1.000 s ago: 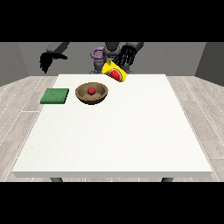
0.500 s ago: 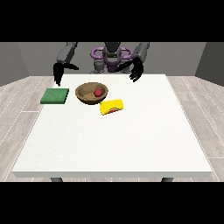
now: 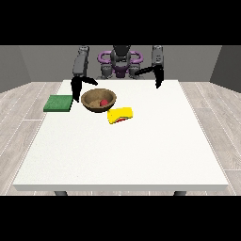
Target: Pick the cup and pour the ball into the bowl, then pick the bowl and place it on the pad
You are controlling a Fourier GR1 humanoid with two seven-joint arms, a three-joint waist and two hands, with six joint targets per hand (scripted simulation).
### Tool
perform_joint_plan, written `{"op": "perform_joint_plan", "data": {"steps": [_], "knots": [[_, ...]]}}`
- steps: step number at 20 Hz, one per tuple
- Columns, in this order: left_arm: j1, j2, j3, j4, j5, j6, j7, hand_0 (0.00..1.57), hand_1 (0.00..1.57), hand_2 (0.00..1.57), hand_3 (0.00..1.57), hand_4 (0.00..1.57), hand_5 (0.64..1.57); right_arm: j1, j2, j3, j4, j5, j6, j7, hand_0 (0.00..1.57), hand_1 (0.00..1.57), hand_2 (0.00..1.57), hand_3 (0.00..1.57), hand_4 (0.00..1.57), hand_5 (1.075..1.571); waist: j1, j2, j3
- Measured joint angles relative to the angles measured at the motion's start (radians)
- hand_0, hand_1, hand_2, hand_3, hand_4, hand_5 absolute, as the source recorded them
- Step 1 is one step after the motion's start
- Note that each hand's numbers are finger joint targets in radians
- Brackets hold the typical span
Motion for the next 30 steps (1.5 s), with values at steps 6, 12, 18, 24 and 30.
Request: {"op": "perform_joint_plan", "data": {"steps": [6, 12, 18, 24, 30], "knots": [[0.02, 0.048, 0.023, -0.085, 0.028, -0.072, 0.02, 0.0, 0.0, 0.0, 0.0, 0.0, 1.565, -0.058, -0.048, -0.039, 0.172, -0.014, 0.014, -0.098, 0.0, 0.0, 0.0, 0.0, 0.19, 1.561, 0.026, 0.022, 0.0017], [0.051, 0.065, 0.03, -0.154, 0.037, -0.113, 0.036, 0.0, 0.0, 0.0, 0.0, 0.0, 1.566, -0.115, -0.063, -0.048, 0.314, -0.019, 0.015, -0.179, 0.0, 0.0, 0.0, 0.0, 0.14, 1.564, 0.037, 0.04, 0.0021], [0.054, 0.082, 0.052, -0.189, 0.048, -0.139, 0.041, 0.0, 0.0, 0.0, 0.0, 0.0, 1.569, -0.169, -0.053, -0.061, 0.396, -0.039, -0.004, -0.21, 0.78, 0.78, 0.39, 0.0, 0.44, 1.533, 0.038, 0.059, -0.0049], [0.032, 0.086, 0.04, -0.232, 0.052, -0.158, 0.041, 0.0, 0.0, 0.0, 0.0, 0.6, 1.544, -0.121, -0.107, -0.037, 0.395, 0.057, -0.194, -0.252, 1.57, 1.57, 1.57, 1.51, 0.94, 1.549, 0.093, 0.082, -0.0377], [0.029, 0.076, 0.03, -0.212, 0.058, -0.173, 0.041, 0.0, 0.0, 0.0, 0.0, 0.93, 1.436, -0.109, -0.139, 0.036, 0.395, 0.188, -0.411, -0.135, 1.57, 1.57, 1.57, 1.18, 0.89, 1.567, 0.133, 0.043, -0.0379]]}}
